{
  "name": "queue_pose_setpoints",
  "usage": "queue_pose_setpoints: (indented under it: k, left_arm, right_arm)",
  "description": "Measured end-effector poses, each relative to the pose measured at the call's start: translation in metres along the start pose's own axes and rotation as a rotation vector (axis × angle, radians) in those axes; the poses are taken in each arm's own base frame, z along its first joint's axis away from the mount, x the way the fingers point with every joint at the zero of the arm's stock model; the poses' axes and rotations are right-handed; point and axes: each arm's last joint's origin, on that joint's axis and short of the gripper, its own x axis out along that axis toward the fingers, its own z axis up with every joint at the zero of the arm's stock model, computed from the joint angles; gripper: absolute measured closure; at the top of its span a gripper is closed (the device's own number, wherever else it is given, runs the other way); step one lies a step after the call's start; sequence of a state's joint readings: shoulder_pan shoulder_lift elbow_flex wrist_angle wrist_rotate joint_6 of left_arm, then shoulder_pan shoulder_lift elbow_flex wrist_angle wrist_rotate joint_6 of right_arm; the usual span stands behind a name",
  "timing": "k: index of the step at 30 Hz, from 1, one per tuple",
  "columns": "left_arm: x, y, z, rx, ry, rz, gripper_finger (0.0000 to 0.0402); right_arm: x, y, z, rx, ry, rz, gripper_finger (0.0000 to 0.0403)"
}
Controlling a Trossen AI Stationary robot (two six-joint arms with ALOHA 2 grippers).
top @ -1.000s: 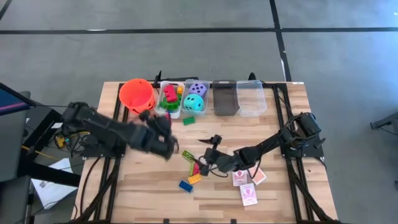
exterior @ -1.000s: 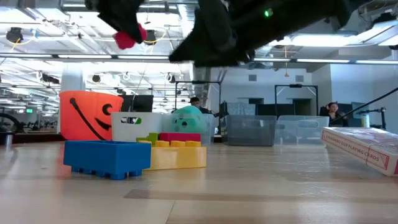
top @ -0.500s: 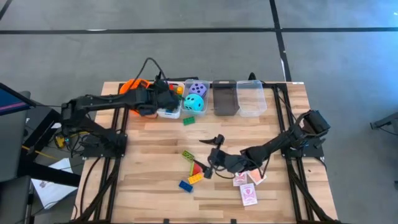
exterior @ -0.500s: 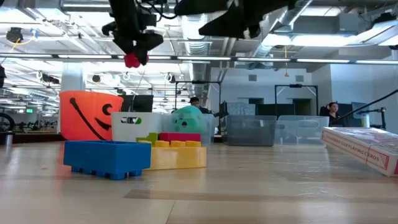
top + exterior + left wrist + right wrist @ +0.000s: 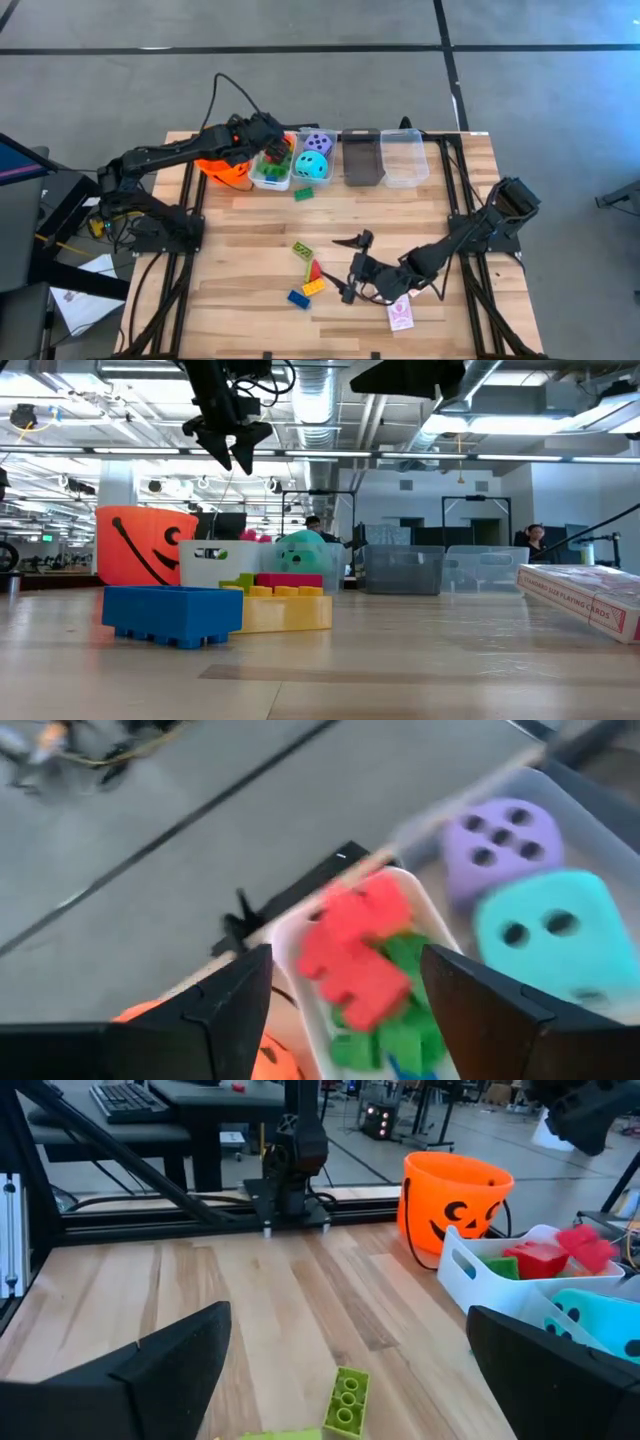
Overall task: Pick & Place Toys
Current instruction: Put the small top light green game piece into the black bin
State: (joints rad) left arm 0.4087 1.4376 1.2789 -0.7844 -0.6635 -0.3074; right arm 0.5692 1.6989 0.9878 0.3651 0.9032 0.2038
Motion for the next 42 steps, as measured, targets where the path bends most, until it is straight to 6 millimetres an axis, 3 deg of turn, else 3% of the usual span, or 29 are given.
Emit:
queue_pose_setpoints:
  k: [6,10,16,21,24,30,37,42]
  left_arm:
    - [-0.006,-0.013,-0.004,0.032,0.054,-0.237,0.0154]
    - [-0.024,-0.053,-0.011,0.051,0.006,-0.655,0.0164]
    - [-0.073,-0.122,-0.056,0.157,-0.196,-1.207,0.0182]
    - [-0.117,-0.151,-0.111,0.281,-0.355,-1.44,0.0193]
    - [-0.131,-0.157,-0.142,0.411,-0.438,-1.414,0.0196]
    - [-0.14,-0.157,-0.178,0.627,-0.601,-1.099,0.0194]
    - [-0.105,-0.15,-0.195,0.728,-0.507,-0.984,0.0164]
    - [-0.077,-0.143,-0.197,0.755,-0.445,-0.965,0.0134]
  right_arm:
    - [-0.007,0.005,0.001,0.024,-0.015,0.001,0.0006]
    - [-0.021,0.009,0.005,0.055,-0.017,0.021,0.0006]
    - [-0.058,0.014,0.013,0.112,-0.032,0.006,0.0006]
    - [-0.093,0.02,0.009,0.174,-0.031,0.006,0.0006]
    - [-0.108,0.024,0.003,0.194,-0.03,0.004,0.0006]
    - [-0.113,0.024,-0.006,0.257,-0.004,0.003,0.0006]
    - [-0.098,0.027,-0.029,0.244,0.036,-0.055,0.0006]
    - [-0.079,0.021,-0.033,0.258,0.053,-0.108,0.0006]
